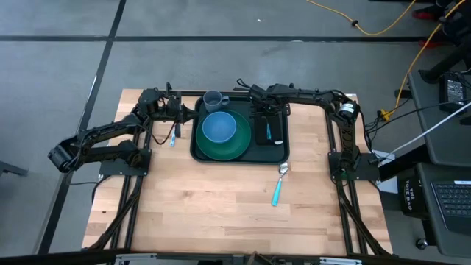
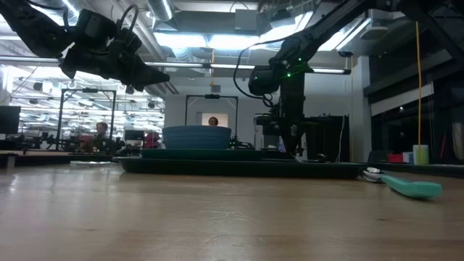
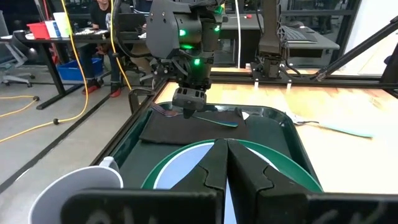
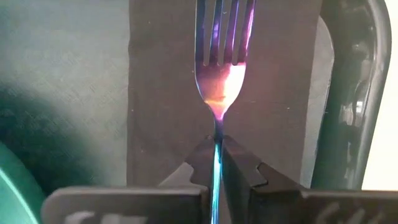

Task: Set up tray
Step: Put the blue fork on the black table napkin on the black tray

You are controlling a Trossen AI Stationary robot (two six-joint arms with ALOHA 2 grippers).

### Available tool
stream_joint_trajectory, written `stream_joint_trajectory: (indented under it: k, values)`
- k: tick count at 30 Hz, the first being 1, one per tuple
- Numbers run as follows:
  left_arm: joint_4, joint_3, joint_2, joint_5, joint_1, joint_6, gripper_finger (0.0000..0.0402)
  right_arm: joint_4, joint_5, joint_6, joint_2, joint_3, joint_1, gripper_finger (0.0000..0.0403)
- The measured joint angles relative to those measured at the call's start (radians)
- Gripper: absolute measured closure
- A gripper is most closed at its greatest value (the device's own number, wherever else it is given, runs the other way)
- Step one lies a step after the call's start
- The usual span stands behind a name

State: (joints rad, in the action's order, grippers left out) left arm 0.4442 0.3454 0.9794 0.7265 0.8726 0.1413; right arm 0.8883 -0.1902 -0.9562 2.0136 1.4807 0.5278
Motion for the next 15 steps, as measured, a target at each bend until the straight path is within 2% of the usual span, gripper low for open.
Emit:
stream_joint_trajectory:
  k: [15]
  values:
    - [-0.008, 0.000, 0.000, 0.000, 0.000, 0.000, 0.0398, 0.002, 0.048, -0.004, 0.061, 0.000, 0.011, 0.0378]
